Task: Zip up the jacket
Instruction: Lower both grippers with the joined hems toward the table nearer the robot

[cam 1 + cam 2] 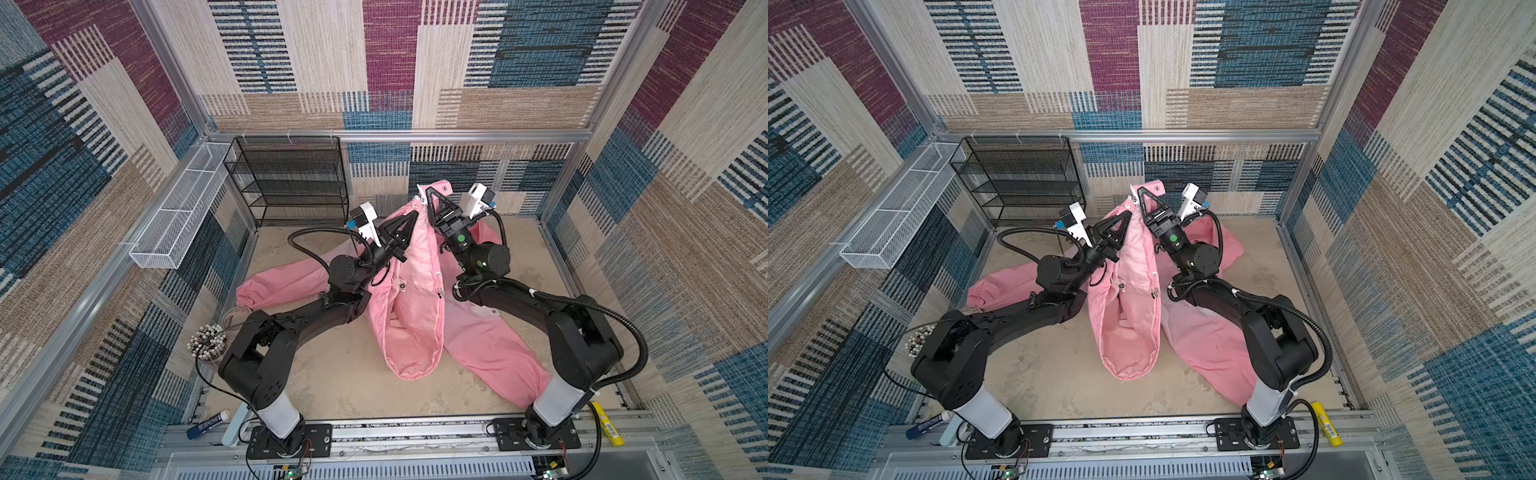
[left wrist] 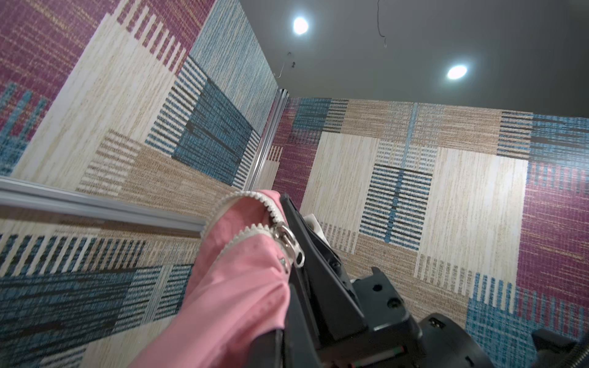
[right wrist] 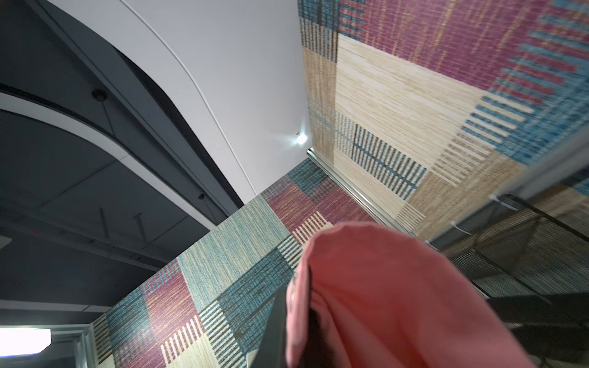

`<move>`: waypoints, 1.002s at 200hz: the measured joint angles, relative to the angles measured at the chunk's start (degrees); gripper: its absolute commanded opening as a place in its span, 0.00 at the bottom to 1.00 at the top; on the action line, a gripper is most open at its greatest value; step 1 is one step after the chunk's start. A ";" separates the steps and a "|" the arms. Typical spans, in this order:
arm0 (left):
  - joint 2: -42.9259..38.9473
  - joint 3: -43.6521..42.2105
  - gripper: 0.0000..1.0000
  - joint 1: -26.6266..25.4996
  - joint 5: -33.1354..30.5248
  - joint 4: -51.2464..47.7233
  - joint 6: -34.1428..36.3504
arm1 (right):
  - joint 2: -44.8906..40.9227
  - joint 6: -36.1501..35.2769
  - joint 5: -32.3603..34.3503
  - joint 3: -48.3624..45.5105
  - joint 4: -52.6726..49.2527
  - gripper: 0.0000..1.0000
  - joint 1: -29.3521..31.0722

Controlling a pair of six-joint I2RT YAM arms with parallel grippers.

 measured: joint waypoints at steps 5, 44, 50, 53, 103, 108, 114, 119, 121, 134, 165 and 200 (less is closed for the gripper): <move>-0.04 -1.33 0.00 -0.09 0.33 0.02 -0.15 | -0.42 0.00 0.28 -1.84 0.02 0.00 0.00; -1.38 -13.70 0.00 -2.29 0.61 -0.11 -0.26 | -4.63 -0.11 2.25 -19.23 0.00 0.00 0.17; -1.60 -15.54 0.00 -2.95 0.48 -0.09 -0.24 | -5.31 -0.09 2.40 -22.05 0.00 0.00 0.39; -1.70 -16.55 0.00 -3.34 0.46 -0.13 -0.24 | -5.64 -0.07 2.56 -23.26 0.00 0.00 0.52; -1.75 -28.15 0.00 -12.63 -6.34 0.87 1.27 | -12.48 1.09 6.88 -41.38 -0.02 0.00 4.26; -1.42 -28.72 0.00 -13.46 -7.15 0.96 1.68 | -13.44 1.33 7.21 -42.77 -0.07 0.00 4.44; -1.03 -29.14 0.00 -14.23 -7.89 1.14 1.92 | -14.75 1.60 7.28 -44.22 -0.11 0.00 4.59; -0.68 -29.38 0.00 -14.82 -8.57 1.38 2.10 | -15.93 1.64 7.30 -45.18 -0.22 0.00 4.72; -0.50 -29.44 0.00 -15.04 -8.76 1.57 2.16 | -16.52 1.66 7.30 -45.53 -0.44 0.01 4.79; 0.11 -29.46 0.00 -16.02 -9.68 2.95 2.69 | -20.50 2.19 7.32 -46.93 -2.62 0.06 5.01; 1.38 -29.88 0.00 -16.92 -10.16 3.96 3.19 | -27.89 2.73 9.90 -49.64 -7.23 0.19 5.11; 1.51 -30.18 0.00 -17.38 -10.47 2.51 3.28 | -32.46 3.28 12.24 -50.95 -12.37 0.47 5.14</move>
